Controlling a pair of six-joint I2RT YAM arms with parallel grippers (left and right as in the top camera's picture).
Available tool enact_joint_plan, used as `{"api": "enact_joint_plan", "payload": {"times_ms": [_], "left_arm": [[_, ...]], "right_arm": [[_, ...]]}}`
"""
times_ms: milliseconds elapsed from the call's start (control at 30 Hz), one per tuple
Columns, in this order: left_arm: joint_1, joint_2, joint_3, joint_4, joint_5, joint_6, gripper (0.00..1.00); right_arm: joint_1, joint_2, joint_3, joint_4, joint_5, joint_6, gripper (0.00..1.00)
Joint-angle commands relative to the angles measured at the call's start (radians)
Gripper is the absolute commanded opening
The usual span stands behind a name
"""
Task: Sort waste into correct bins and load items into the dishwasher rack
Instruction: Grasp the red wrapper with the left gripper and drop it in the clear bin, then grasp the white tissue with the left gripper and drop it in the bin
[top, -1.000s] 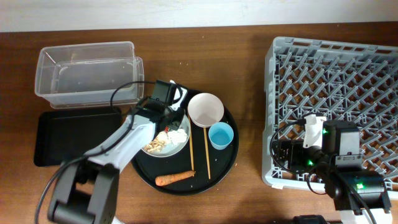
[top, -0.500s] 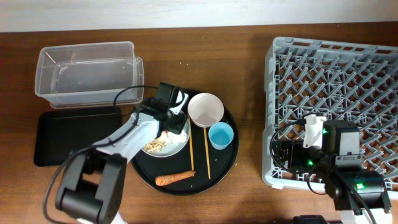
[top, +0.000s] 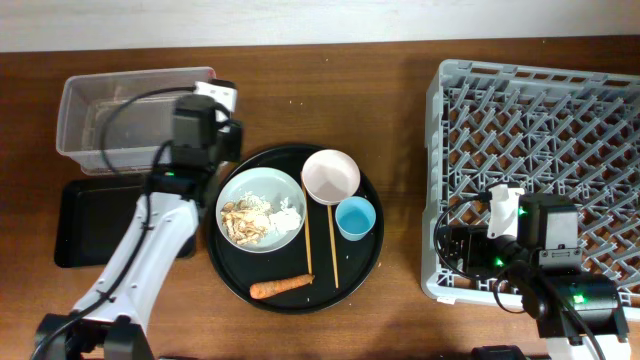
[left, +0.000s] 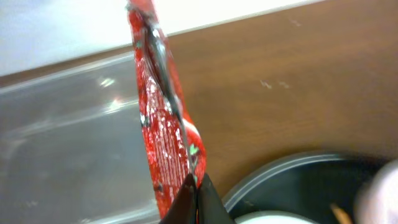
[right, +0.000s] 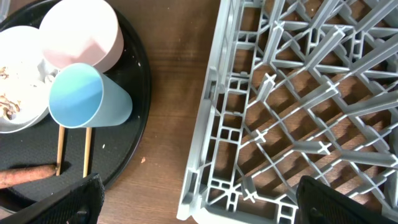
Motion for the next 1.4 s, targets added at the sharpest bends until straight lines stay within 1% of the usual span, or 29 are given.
{"api": "enact_joint_plan", "payload": {"times_ms": [0, 100, 200, 233, 267, 300, 333, 367, 400, 433, 500, 533, 567, 600, 633, 667, 767, 900, 967, 1067, 1233, 1367], "left_arm": [[0.083, 0.01, 0.008, 0.107, -0.003, -0.006, 0.0], [0.138, 0.052, 0.008, 0.193, -0.003, -0.006, 0.0], [0.186, 0.155, 0.008, 0.28, -0.004, -0.006, 0.0], [0.195, 0.181, 0.008, 0.284, -0.003, -0.006, 0.0], [0.209, 0.227, 0.008, 0.307, -0.003, -0.006, 0.2], [0.211, 0.244, 0.008, 0.324, -0.004, -0.005, 0.35], [0.211, 0.246, 0.008, 0.335, -0.003, -0.005, 0.38], [0.211, 0.239, 0.015, 0.336, -0.003, -0.005, 0.45], [0.21, 0.225, 0.03, 0.314, -0.002, -0.005, 0.48], [0.203, 0.193, 0.067, 0.223, 0.003, -0.006, 0.52], [0.158, 0.121, 0.108, 0.016, 0.018, -0.005, 0.75], [0.132, 0.087, 0.111, -0.077, 0.063, -0.006, 0.95], [0.091, 0.04, 0.111, -0.23, 0.173, -0.006, 0.99], [0.064, 0.021, 0.111, -0.317, 0.246, -0.006, 0.99], [0.016, 0.015, 0.111, -0.444, 0.403, -0.007, 0.99], [-0.017, 0.02, 0.099, -0.491, 0.467, -0.028, 0.99], [-0.1, 0.032, 0.04, -0.576, 0.468, -0.047, 0.99], [-0.148, 0.034, -0.054, -0.526, 0.432, -0.047, 0.99], [-0.148, 0.034, -0.096, -0.465, 0.421, -0.048, 0.97], [-0.148, 0.042, -0.137, -0.394, 0.42, -0.048, 0.91], [-0.148, 0.151, -0.14, -0.341, 0.418, -0.048, 0.9], [-0.148, 0.164, -0.14, -0.323, 0.417, -0.048, 0.65]], "right_arm": [[-0.006, -0.003, 0.022, 0.0, -0.008, 0.007, 0.98], [-0.006, -0.003, 0.022, 0.0, -0.008, 0.007, 0.98], [-0.006, -0.003, 0.022, 0.0, -0.008, 0.007, 0.98], [-0.006, -0.003, 0.022, 0.0, -0.008, 0.007, 0.98], [-0.006, -0.003, 0.022, 0.0, -0.008, 0.007, 0.98], [-0.006, -0.003, 0.022, -0.001, -0.008, 0.008, 0.98], [-0.006, -0.003, 0.022, -0.003, -0.008, 0.007, 0.98], [-0.006, -0.003, 0.022, -0.007, -0.008, 0.007, 0.99], [-0.006, -0.003, 0.022, -0.008, -0.008, 0.007, 0.98], [-0.006, -0.003, 0.022, -0.008, -0.008, 0.007, 0.98], [-0.006, -0.003, 0.022, -0.008, -0.008, 0.007, 0.98], [-0.006, -0.003, 0.022, -0.008, -0.008, 0.007, 0.98], [-0.006, -0.003, 0.022, -0.008, -0.008, 0.007, 0.98], [-0.006, -0.003, 0.022, -0.008, -0.008, 0.007, 0.98], [-0.006, -0.003, 0.022, -0.008, -0.008, 0.007, 0.98], [-0.006, -0.003, 0.022, -0.007, -0.008, 0.007, 0.98], [-0.006, -0.003, 0.022, -0.007, -0.008, 0.007, 0.98], [-0.006, -0.003, 0.022, -0.008, -0.008, 0.007, 0.98], [-0.006, -0.003, 0.022, -0.008, -0.008, 0.007, 0.98], [-0.006, -0.003, 0.022, -0.008, -0.008, 0.007, 0.98], [-0.006, -0.003, 0.022, -0.008, -0.008, 0.007, 0.98], [-0.006, -0.003, 0.022, -0.008, -0.008, 0.007, 0.98]]}}
